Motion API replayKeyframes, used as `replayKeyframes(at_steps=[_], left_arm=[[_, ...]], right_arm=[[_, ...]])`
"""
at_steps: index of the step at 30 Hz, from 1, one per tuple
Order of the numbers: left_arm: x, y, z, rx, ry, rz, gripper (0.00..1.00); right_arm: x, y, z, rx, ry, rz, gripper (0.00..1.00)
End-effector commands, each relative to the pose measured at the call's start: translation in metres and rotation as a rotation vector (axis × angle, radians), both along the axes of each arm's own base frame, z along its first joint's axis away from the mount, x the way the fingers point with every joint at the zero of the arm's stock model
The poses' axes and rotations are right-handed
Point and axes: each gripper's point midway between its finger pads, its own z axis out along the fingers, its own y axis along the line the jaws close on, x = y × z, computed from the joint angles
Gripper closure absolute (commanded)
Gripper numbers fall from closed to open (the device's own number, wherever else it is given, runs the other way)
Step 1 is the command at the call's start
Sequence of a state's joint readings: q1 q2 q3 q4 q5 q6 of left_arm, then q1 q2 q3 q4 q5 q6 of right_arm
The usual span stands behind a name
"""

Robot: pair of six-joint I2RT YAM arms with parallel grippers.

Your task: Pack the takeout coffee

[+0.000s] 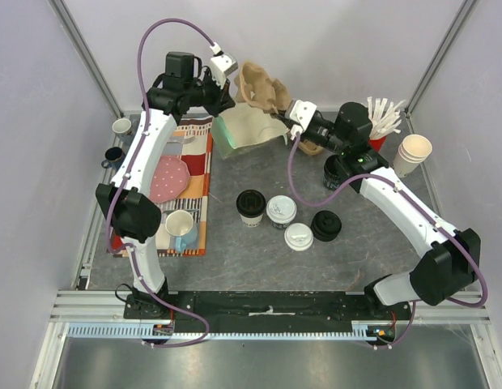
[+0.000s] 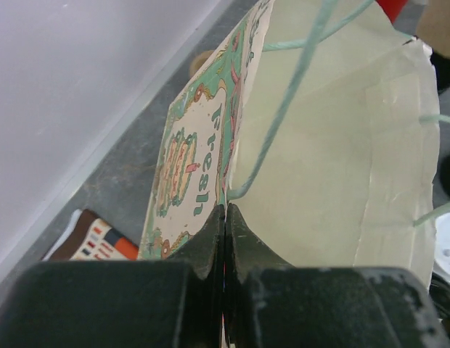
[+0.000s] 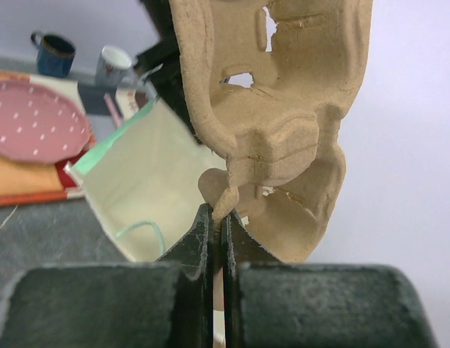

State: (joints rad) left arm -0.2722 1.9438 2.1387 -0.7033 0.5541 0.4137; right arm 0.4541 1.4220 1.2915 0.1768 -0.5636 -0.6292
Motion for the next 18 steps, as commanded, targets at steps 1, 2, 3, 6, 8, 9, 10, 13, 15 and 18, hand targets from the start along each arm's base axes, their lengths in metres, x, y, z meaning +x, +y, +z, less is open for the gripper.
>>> replayKeyframes(at_steps=[1, 2, 3, 6, 8, 9, 10, 13, 15, 18], left_arm=[[-0.017, -0.01, 0.024, -0.137, 0.065, -0.057, 0.98], [-0.016, -0.006, 0.024, -0.156, 0.093, -0.046, 0.98], [-0.017, -0.005, 0.023, -0.176, 0.128, -0.039, 0.98], [-0.016, -0.004, 0.019, -0.183, 0.164, -0.042, 0.98], [-0.017, -0.006, 0.02, -0.194, 0.17, -0.051, 0.98], [-0.017, -0.007, 0.022, -0.203, 0.166, -0.055, 0.98], [-0.016, -0.008, 0.026, -0.208, 0.154, -0.057, 0.98], [-0.012, -0.009, 0.045, -0.23, 0.102, -0.053, 0.98], [-0.01, -0.011, 0.058, -0.245, 0.07, -0.058, 0.98], [-0.013, -0.014, 0.079, -0.272, 0.028, -0.075, 0.98]], right_arm=[[-0.012, 0.0, 0.067, 0.187, -0.152, 0.036, 1.0], [-0.01, -0.005, 0.072, 0.201, -0.159, 0.024, 1.0], [-0.011, -0.009, 0.078, 0.218, -0.17, 0.019, 1.0], [-0.007, -0.017, 0.084, 0.232, -0.174, -0.005, 1.0], [-0.003, -0.022, 0.086, 0.237, -0.174, -0.03, 1.0], [-0.003, -0.025, 0.09, 0.243, -0.177, -0.04, 1.0], [0.0, -0.031, 0.092, 0.249, -0.178, -0.063, 1.0], [0.002, -0.043, 0.097, 0.258, -0.178, -0.112, 1.0], [0.007, -0.055, 0.099, 0.265, -0.166, -0.173, 1.0], [0.02, -0.085, 0.101, 0.28, -0.144, -0.297, 1.0]])
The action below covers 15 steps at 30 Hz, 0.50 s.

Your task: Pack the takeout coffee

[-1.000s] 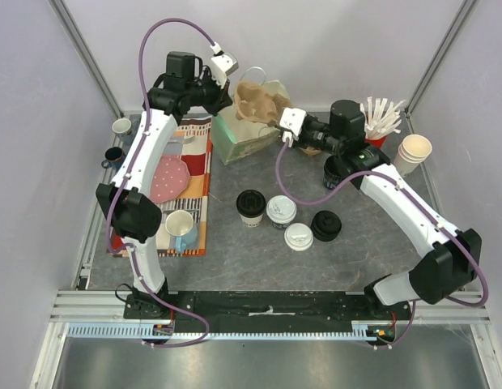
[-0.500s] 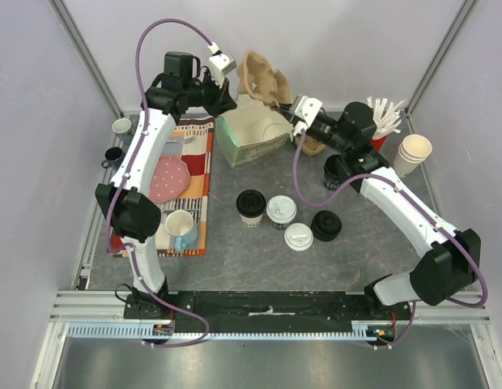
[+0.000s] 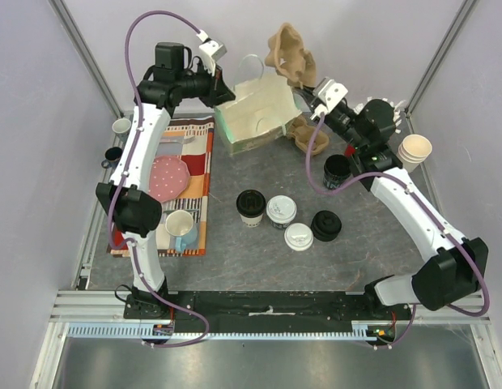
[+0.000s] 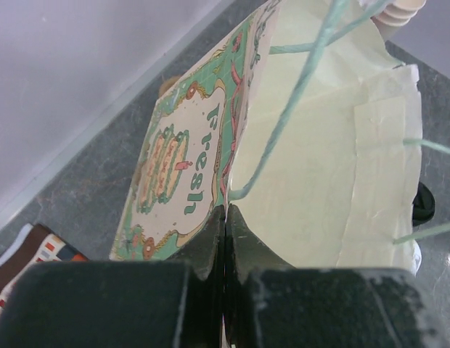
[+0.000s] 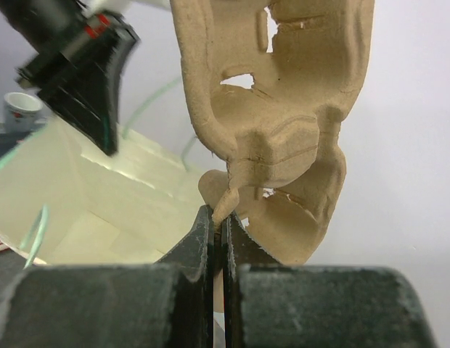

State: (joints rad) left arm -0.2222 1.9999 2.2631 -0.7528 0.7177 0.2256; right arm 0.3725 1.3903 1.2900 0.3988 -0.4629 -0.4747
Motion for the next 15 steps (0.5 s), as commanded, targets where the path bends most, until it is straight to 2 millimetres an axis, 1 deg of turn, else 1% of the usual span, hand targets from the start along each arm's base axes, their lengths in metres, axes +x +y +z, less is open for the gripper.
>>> replayKeyframes(at_steps=[1, 2, 3, 4, 6, 7, 8, 9, 10, 12, 15], left_arm=[[-0.007, -0.012, 0.064, -0.104, -0.126, -0.036, 0.98], [-0.008, -0.014, 0.07, -0.11, -0.138, -0.042, 0.98], [-0.013, -0.018, 0.082, -0.121, -0.168, -0.052, 0.98], [-0.015, -0.021, 0.088, -0.127, -0.178, -0.06, 0.98], [-0.023, -0.031, 0.099, -0.139, -0.202, -0.089, 0.98], [-0.026, -0.035, 0.101, -0.147, -0.2, -0.101, 0.98], [-0.029, -0.039, 0.103, -0.157, -0.194, -0.116, 0.98], [-0.032, -0.045, 0.105, -0.169, -0.19, -0.13, 0.98], [-0.034, -0.048, 0.107, -0.186, -0.172, -0.136, 0.98], [-0.041, -0.054, 0.109, -0.203, -0.157, -0.163, 0.98], [-0.043, -0.055, 0.101, -0.205, -0.117, -0.168, 0.98]], right_arm=[[0.004, -0.048, 0.037, 0.084, -0.024, -0.173, 1.0], [0.006, -0.058, 0.038, 0.087, -0.005, -0.216, 1.0], [0.01, -0.069, 0.039, 0.087, -0.001, -0.26, 1.0], [0.01, -0.077, 0.04, 0.09, 0.005, -0.292, 1.0], [0.015, -0.102, 0.04, 0.086, 0.028, -0.39, 1.0], [0.012, -0.111, 0.043, 0.091, 0.026, -0.418, 1.0], [0.012, -0.119, 0.041, 0.087, 0.042, -0.446, 1.0], [0.013, -0.135, 0.042, 0.095, 0.045, -0.494, 1.0], [0.011, -0.143, 0.045, 0.104, 0.045, -0.517, 1.0], [0.01, -0.159, 0.042, 0.097, 0.064, -0.556, 1.0], [0.009, -0.165, 0.037, 0.082, 0.082, -0.574, 1.0]])
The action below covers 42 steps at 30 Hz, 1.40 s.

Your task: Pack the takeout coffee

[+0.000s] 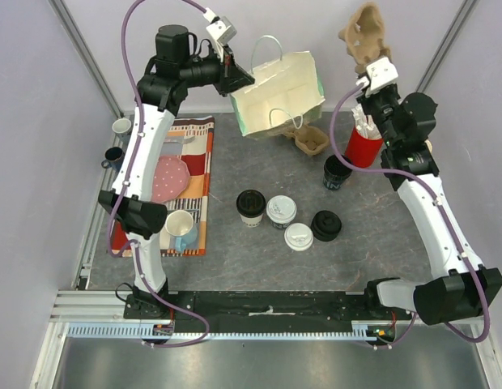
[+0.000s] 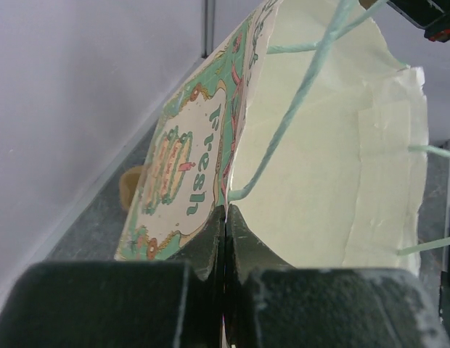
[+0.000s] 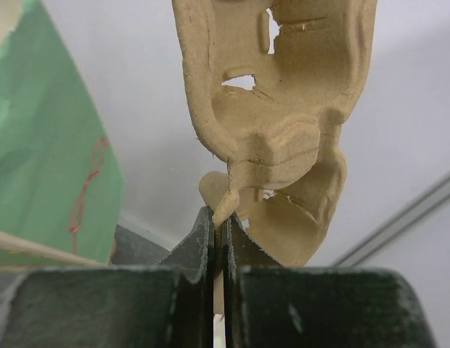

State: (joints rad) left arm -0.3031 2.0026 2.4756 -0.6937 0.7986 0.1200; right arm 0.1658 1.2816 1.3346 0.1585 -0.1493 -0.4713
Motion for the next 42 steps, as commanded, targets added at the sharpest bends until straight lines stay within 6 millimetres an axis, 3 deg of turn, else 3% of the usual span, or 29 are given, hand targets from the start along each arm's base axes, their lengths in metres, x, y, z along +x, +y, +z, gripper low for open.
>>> replayKeyframes(at_steps=[1, 6, 10, 13, 14, 17, 19, 23, 27, 31, 35, 42], left_arm=[[-0.009, -0.007, 0.002, -0.045, 0.067, -0.047, 0.98], [-0.005, -0.003, -0.021, -0.023, 0.123, -0.042, 0.98], [0.006, 0.008, -0.035, 0.016, 0.145, 0.059, 0.98], [0.004, 0.014, -0.019, -0.004, 0.137, 0.092, 0.98], [0.0, 0.014, -0.004, -0.018, 0.103, 0.09, 0.98], [-0.003, 0.016, 0.014, -0.04, 0.061, 0.095, 0.98], [-0.002, 0.02, 0.012, -0.023, 0.05, 0.102, 0.98], [0.019, 0.051, -0.02, -0.074, 0.215, 0.127, 0.98], [0.027, 0.063, -0.048, -0.038, 0.268, 0.148, 0.98], [0.021, 0.059, -0.072, -0.031, 0.343, 0.107, 0.98], [0.027, 0.061, -0.099, 0.011, 0.364, 0.109, 0.98], [0.026, 0.055, -0.128, -0.004, 0.486, 0.073, 0.98]], right_arm=[[-0.012, -0.02, 0.02, 0.015, -0.01, -0.069, 1.0], [-0.01, -0.002, 0.015, 0.03, 0.015, 0.032, 1.0], [-0.005, 0.019, 0.008, 0.037, 0.001, 0.143, 1.0], [-0.011, 0.029, 0.01, 0.035, -0.023, 0.204, 1.0], [-0.012, 0.032, 0.007, 0.003, -0.026, 0.22, 1.0], [-0.012, 0.028, 0.0, -0.017, -0.007, 0.199, 1.0], [-0.007, 0.027, -0.013, -0.034, 0.035, 0.193, 1.0], [-0.001, 0.031, -0.027, -0.006, 0.085, 0.21, 1.0], [-0.004, 0.033, -0.019, 0.019, 0.05, 0.221, 1.0], [-0.006, 0.034, -0.02, 0.011, 0.056, 0.227, 1.0], [-0.006, 0.037, -0.026, 0.006, 0.072, 0.242, 1.0], [0.005, 0.048, -0.028, 0.002, 0.093, 0.283, 1.0]])
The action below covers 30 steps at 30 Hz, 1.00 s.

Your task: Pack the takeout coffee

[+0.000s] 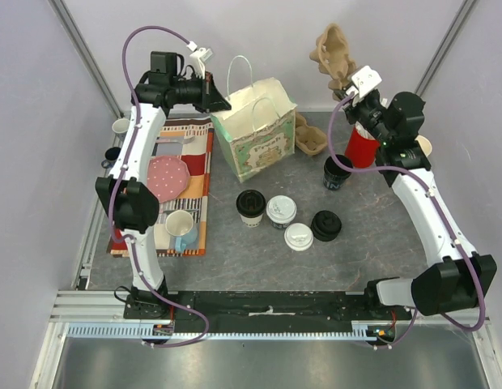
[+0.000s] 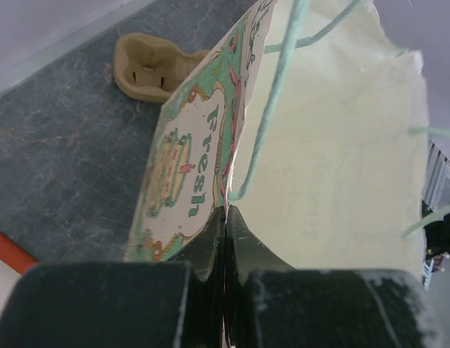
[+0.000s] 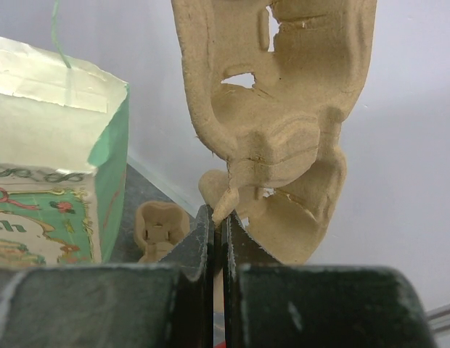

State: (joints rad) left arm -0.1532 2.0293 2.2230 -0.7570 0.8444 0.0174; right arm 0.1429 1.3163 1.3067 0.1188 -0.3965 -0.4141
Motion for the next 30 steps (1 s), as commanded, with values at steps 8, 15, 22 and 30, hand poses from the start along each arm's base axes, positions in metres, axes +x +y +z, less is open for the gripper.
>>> replayKeyframes(at_steps=[8, 15, 22, 30], left_arm=[[-0.005, -0.005, -0.051, 0.007, 0.124, -0.073, 0.98], [0.003, -0.003, -0.065, 0.057, 0.106, -0.102, 0.98], [0.018, 0.002, -0.057, 0.099, 0.028, -0.077, 0.8], [0.026, 0.012, -0.047, 0.146, -0.039, -0.033, 0.44]], right_arm=[[0.023, 0.036, 0.009, -0.035, -0.01, 0.108, 1.0], [0.022, 0.067, 0.006, -0.126, -0.038, 0.236, 1.0], [0.034, 0.123, -0.008, -0.343, -0.077, 0.383, 1.0], [0.048, 0.169, -0.046, -0.476, -0.094, 0.576, 1.0]])
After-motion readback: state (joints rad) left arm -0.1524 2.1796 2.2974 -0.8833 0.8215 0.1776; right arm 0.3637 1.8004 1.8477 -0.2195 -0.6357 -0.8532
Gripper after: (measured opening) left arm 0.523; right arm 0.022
